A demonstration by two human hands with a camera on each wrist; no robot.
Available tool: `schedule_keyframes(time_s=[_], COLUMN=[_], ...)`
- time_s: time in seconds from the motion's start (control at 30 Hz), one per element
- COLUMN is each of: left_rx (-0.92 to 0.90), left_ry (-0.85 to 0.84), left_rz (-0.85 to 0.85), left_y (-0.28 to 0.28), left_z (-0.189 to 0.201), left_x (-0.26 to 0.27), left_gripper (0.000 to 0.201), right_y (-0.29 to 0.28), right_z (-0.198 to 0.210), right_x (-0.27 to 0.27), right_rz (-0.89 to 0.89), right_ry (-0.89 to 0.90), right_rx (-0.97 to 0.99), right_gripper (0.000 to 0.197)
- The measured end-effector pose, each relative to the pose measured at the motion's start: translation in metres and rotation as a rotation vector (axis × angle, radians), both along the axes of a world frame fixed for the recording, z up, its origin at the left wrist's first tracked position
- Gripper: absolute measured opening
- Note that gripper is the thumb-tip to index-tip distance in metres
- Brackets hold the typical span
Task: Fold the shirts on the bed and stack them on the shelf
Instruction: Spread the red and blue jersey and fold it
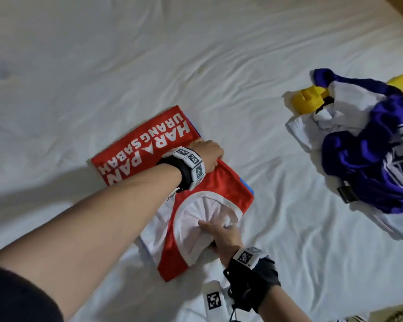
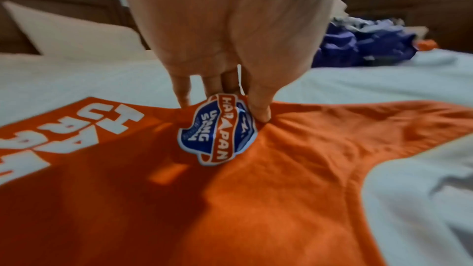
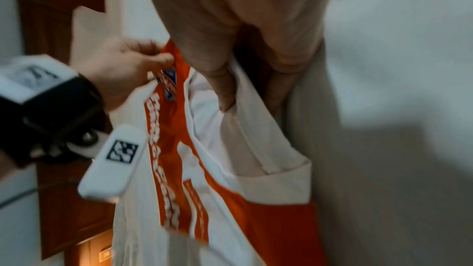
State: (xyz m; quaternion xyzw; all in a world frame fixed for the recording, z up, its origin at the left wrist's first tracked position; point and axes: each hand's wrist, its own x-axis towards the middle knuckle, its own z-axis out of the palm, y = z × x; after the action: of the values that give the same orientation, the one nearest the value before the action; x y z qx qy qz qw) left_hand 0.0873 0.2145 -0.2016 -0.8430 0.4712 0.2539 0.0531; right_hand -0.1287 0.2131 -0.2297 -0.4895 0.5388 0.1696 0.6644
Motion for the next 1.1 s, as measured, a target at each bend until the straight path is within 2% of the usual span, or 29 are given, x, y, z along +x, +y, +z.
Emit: schedule_keyframes(time_s=[0.1,0.13,0.2,0.3,0.37,0.43,0.5,0.6,0.67,0.77,0.87,1.0,1.1], left_rx=[-0.178,-0.238,-0.328,-0.333,-0.262,-0.168,-0.085,-0.016,0.019,0.028,0.049,-0.012,-0.107], left_ry=[0.036,0.042,0.042,0.049,-0.008,-0.066,-0.078,-0.068,-0.057,-0.051,-0.074,-0.046,-0.010], left_rz=[0.331,0.427,0.570,0.653,0.651,0.647,0.646,0.646,0.656,0.657,0.650,0.631,0.699], left_y=[-0.021,-0.029,-0.043,-0.050,-0.041,-0.023,-0.006,0.010,0.015,0.021,0.031,0.052,0.072], left_z=[-0.001,0.000,0.000,-0.004,-0.007,-0.010,-0.011,-0.010,-0.011,-0.012,-0.014,-0.021,-0.020], left_x=[0.021,0.027,0.038,0.048,0.053,0.058,0.063,0.067,0.066,0.065,0.063,0.067,0.065], left_gripper=[0.024,0.025,0.026,0.034,0.039,0.041,0.036,0.027,0.032,0.033,0.035,0.024,0.019], right_y=[-0.101,-0.135,-0.194,-0.245,-0.255,-0.250,-0.238,-0.213,-0.186,-0.133,-0.077,-0.005,0.029], right_z=[0.015,0.020,0.031,0.038,0.036,0.035,0.037,0.042,0.043,0.028,0.002,-0.013,-0.023], right_x=[0.018,0.028,0.053,0.072,0.060,0.037,0.016,0.000,-0.006,-0.006,0.002,0.018,0.022], right_rz=[0.159,0.202,0.280,0.317,0.251,0.117,-0.002,-0.194,-0.247,-0.348,-0.415,-0.406,-0.358], right_ry=[-0.014,-0.030,-0.069,-0.062,0.045,0.131,0.173,0.129,0.078,0.004,-0.038,-0.063,-0.032], right_rx=[-0.178,-0.275,-0.484,-0.700,-0.751,-0.737,-0.688,-0.406,-0.216,-0.043,0.069,0.184,0.178], right_gripper=[0.029,0.024,0.026,0.016,0.025,0.042,0.048,0.051,0.045,0.028,0.019,0.030,0.040])
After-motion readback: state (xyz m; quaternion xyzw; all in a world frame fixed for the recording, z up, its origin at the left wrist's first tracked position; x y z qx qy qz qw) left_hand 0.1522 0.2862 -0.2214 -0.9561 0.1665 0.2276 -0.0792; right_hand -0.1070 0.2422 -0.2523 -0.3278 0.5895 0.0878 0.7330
